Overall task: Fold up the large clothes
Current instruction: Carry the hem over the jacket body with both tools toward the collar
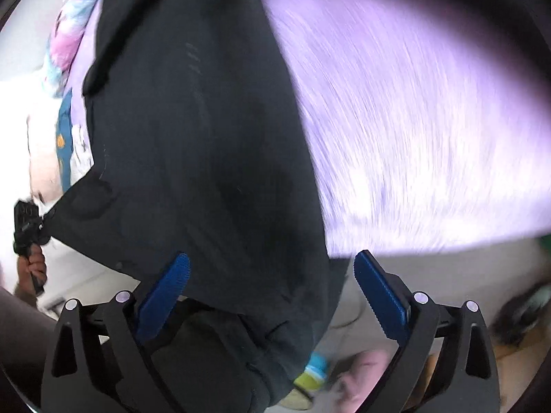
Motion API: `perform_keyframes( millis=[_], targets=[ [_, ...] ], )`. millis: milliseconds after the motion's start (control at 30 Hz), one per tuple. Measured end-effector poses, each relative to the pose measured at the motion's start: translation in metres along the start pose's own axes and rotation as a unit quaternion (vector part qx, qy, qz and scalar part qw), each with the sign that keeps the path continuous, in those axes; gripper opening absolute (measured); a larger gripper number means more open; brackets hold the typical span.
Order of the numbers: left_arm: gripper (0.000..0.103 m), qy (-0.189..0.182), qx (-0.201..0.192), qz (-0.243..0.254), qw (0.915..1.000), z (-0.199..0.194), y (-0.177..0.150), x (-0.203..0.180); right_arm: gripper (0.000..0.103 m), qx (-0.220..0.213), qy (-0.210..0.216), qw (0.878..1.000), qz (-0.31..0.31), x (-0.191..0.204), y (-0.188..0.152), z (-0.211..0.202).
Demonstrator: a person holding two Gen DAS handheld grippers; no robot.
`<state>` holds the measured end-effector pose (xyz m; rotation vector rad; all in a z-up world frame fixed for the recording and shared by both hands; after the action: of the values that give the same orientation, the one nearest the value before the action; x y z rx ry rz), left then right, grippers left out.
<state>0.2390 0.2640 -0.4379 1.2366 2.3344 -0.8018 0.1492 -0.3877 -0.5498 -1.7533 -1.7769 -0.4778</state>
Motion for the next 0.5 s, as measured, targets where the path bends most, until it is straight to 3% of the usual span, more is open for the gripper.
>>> perform_keyframes(
  millis=[133,300,400,500],
  targets=[
    [0.002,0.006,0.004,0.013,0.9999,-0.005,0.004,-0.006,0.093,-0.032,0.045,0.998,0.022,-0.015,-0.021,0.02],
    [0.002,0.004,0.013,0.021,0.9997,-0.003,0.003,-0.012,0.091,-0.038,0.085,0.996,0.017,-0.021,-0.029,0.037],
    [0.002,0.0,0.016,0.02,0.9997,-0.004,0.002,-0.01,0.082,-0.043,0.111,0.993,-0.001,-0.014,-0.025,0.042],
    [0.002,0.005,0.018,0.016,0.9997,-0.004,0.003,-0.004,0.057,-0.046,0.126,0.991,-0.011,-0.007,-0.017,0.045]
  ],
)
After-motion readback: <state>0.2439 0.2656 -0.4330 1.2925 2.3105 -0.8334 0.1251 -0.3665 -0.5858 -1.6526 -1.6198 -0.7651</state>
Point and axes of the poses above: each gripper's, at about its wrist camera, not at the fingertips, and z roughly the way its jaws point, x to its left, y to its top, the point moved 2 cm from there along z, roughly the way its jaws point, and after that the axes turned 15 degrees about -z, right-handed, at the moved point
